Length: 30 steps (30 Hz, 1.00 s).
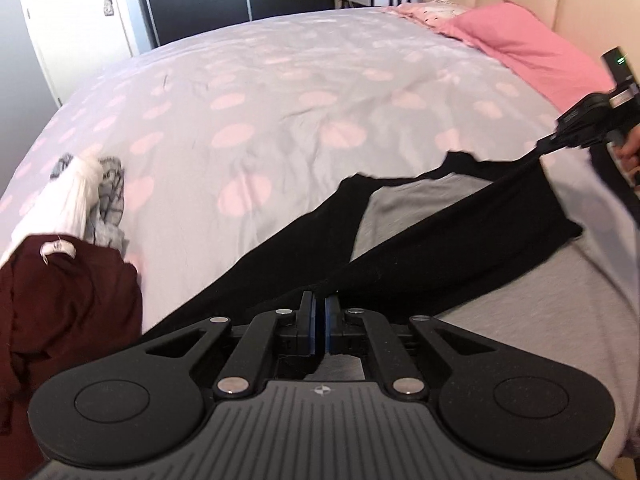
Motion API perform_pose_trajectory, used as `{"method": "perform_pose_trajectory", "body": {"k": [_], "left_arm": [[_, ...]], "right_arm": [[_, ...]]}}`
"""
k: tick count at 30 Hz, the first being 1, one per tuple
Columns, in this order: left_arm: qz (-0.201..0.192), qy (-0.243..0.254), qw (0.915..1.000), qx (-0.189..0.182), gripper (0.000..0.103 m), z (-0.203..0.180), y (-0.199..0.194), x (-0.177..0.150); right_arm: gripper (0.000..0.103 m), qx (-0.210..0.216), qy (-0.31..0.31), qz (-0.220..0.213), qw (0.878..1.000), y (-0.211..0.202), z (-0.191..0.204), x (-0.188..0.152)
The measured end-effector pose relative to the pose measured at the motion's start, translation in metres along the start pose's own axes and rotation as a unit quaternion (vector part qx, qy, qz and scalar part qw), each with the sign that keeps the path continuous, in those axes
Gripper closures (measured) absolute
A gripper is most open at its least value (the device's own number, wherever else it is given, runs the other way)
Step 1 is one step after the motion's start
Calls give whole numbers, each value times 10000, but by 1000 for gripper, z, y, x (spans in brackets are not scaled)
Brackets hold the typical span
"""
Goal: Fold clothes
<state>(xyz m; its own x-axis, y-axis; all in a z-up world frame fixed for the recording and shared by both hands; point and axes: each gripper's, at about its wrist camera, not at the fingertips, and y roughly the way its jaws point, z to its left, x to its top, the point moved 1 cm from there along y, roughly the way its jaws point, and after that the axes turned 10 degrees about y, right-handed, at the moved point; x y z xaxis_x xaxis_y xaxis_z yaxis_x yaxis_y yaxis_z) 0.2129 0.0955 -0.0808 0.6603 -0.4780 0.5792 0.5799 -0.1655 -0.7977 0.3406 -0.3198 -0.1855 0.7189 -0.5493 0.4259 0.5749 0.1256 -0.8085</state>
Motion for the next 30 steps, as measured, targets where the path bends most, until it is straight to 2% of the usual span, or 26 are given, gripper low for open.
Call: {"method": "perform_pose_trajectory", "body": {"k": [3, 5, 11, 15, 17, 18, 19, 24, 25, 26, 27, 28, 30], "left_arm": [[-38, 171, 9998, -94, 101, -7, -18, 7], [23, 262, 9996, -78, 101, -9, -15, 11], [584, 163, 9981, 51, 101, 7, 39, 15], [506, -93, 9974, 503, 99, 24, 68, 12], [483, -365, 9962, 622, 92, 33, 79, 10], [541, -505, 9950, 671, 83, 37, 84, 9], [544, -623, 9942, 681, 79, 39, 85, 7], [536, -1056, 9905, 694, 74, 49, 83, -2], [529, -1085, 9900, 727, 70, 51, 81, -4], [522, -1113, 9895, 760, 67, 52, 79, -5], [522, -1169, 9886, 786, 65, 53, 76, -7], [513, -1243, 9877, 794, 65, 55, 75, -8], [491, -1454, 9854, 737, 65, 60, 70, -13]], "right_arm": [[101, 16, 20, 0, 10000, -4, -4, 1], [101, 31, 33, -25, 10000, -5, -7, 1], [101, 64, 135, -94, 9998, 5, -5, 2], [102, 2, 110, -271, 9996, 12, 2, 8], [102, -15, 163, -267, 9995, 17, 2, 10], [102, -1, 209, -215, 9995, 19, 1, 10], [102, 25, 240, -158, 9996, 22, 1, 9], [96, 137, 2, -75, 9999, 18, 2, 3], [92, 158, -68, -78, 9998, 17, 1, 1], [75, 165, -124, -66, 9998, 16, 1, 0], [68, 170, -158, -48, 9997, 16, -1, -1], [64, 165, -182, -12, 9997, 17, -2, -2], [64, 113, -176, 149, 9997, 23, -4, -6]]}}
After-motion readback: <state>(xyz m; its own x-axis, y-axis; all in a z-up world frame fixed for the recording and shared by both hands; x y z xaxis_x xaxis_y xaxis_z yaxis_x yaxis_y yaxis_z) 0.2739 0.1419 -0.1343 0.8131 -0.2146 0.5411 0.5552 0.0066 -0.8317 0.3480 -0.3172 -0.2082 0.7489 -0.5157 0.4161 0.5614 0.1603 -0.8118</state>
